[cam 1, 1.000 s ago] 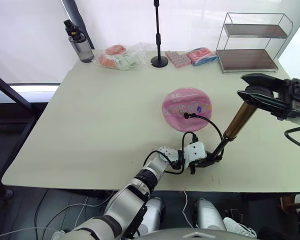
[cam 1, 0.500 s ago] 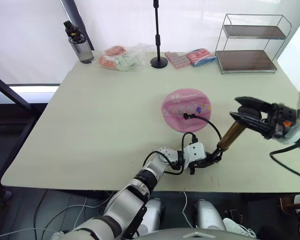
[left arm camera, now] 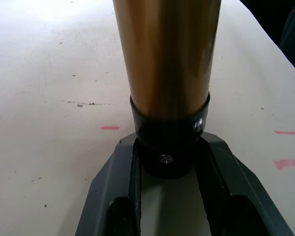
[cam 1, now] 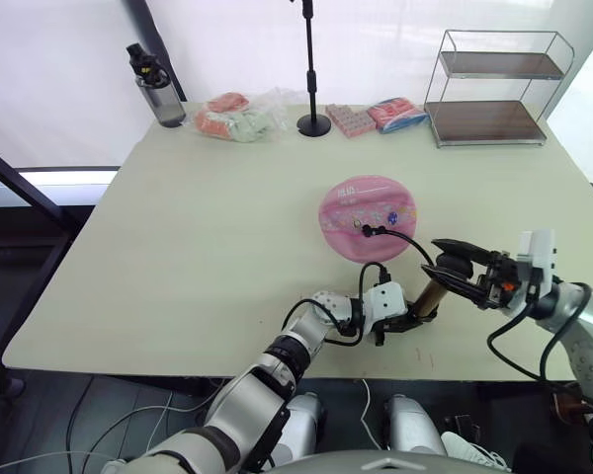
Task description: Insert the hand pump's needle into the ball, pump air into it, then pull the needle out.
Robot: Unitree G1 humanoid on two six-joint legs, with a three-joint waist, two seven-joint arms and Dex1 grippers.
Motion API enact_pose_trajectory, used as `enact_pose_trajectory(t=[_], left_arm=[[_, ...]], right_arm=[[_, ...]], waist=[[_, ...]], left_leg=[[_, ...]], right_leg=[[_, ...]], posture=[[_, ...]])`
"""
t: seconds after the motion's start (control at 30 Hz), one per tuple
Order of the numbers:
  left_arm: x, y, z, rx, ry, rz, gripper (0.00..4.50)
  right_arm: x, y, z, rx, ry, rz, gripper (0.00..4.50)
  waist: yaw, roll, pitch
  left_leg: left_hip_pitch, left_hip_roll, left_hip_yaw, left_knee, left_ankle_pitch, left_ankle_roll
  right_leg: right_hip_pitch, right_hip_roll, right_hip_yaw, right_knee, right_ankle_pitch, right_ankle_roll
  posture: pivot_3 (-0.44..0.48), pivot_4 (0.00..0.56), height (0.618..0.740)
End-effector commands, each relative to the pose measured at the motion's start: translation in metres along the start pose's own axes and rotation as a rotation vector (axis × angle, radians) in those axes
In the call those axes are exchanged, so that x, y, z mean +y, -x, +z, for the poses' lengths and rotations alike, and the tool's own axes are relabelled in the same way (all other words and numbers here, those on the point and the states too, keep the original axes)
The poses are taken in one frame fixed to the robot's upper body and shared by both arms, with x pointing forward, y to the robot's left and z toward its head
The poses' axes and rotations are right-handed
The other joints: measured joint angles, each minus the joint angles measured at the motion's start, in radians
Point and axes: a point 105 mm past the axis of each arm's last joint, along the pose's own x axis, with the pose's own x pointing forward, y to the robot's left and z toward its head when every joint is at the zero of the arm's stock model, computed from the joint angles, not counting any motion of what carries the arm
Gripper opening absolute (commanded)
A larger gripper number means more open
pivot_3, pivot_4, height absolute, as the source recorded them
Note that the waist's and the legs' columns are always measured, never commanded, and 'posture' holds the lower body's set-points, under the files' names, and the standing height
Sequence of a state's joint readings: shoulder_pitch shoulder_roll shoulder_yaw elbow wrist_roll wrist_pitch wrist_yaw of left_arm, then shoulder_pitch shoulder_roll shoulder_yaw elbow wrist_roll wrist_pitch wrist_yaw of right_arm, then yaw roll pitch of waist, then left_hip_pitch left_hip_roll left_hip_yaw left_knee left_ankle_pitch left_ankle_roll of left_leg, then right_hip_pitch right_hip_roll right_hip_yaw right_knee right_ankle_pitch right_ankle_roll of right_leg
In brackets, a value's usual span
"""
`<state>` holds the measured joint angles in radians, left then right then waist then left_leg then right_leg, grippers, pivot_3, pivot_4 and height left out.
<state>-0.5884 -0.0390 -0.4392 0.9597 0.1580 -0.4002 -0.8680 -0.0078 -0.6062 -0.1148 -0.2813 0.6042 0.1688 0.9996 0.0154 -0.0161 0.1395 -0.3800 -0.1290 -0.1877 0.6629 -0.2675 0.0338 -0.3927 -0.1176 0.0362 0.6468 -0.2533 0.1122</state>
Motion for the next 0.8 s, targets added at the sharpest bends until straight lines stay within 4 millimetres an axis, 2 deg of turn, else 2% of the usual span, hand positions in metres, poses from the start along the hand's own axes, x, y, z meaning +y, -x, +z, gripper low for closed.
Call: enact_pose_trajectory(t=[0.03,0.2,0.3,0.43,0.8], left_arm=[[-0.020,0.007,-0.040,0.137,0.088,-0.039,1.09],[-0.021,0.006,-0.040,0.135,0.091,-0.038,1.09],[-0.021,0.005,-0.040,0.136,0.093,-0.038,1.09],[-0.021,0.004,-0.039,0.135,0.094,-0.037,1.09],[-0.021,0.004,-0.039,0.137,0.092,-0.043,1.09]], right_arm=[[0.005,0.003,-0.030,0.089,-0.073,-0.003,1.91],[0.004,0.002,-0.006,0.028,-0.010,0.028,1.91],[-0.003,0.001,0.032,-0.047,0.041,0.054,1.91],[-0.009,0.004,0.068,-0.095,0.072,0.061,1.91],[-0.014,0.020,0.147,-0.138,0.090,0.107,1.91]], waist=[[0.000,-0.001,-0.001],[0.000,-0.002,-0.003],[0.000,0.000,-0.002],[0.003,0.002,-0.001],[0.011,0.001,0.001]], left_leg=[[0.000,0.000,0.000,0.000,0.000,0.000],[0.001,0.000,0.000,-0.001,0.000,0.000],[0.001,0.000,0.000,-0.001,0.000,0.000],[-0.001,0.000,0.000,-0.001,0.000,0.000],[-0.004,-0.001,0.000,-0.001,0.000,0.000]], right_leg=[[0.000,0.000,0.000,0.000,0.000,0.000],[0.001,0.000,0.000,0.000,-0.001,0.002],[0.001,0.000,0.000,0.000,-0.001,0.002],[0.000,-0.001,0.000,-0.002,0.001,-0.002],[-0.001,-0.002,-0.001,-0.004,0.001,-0.002]], posture=[[0.000,0.150,0.736],[0.000,0.150,0.736],[0.000,0.150,0.736],[0.000,0.150,0.736],[0.000,0.150,0.736]])
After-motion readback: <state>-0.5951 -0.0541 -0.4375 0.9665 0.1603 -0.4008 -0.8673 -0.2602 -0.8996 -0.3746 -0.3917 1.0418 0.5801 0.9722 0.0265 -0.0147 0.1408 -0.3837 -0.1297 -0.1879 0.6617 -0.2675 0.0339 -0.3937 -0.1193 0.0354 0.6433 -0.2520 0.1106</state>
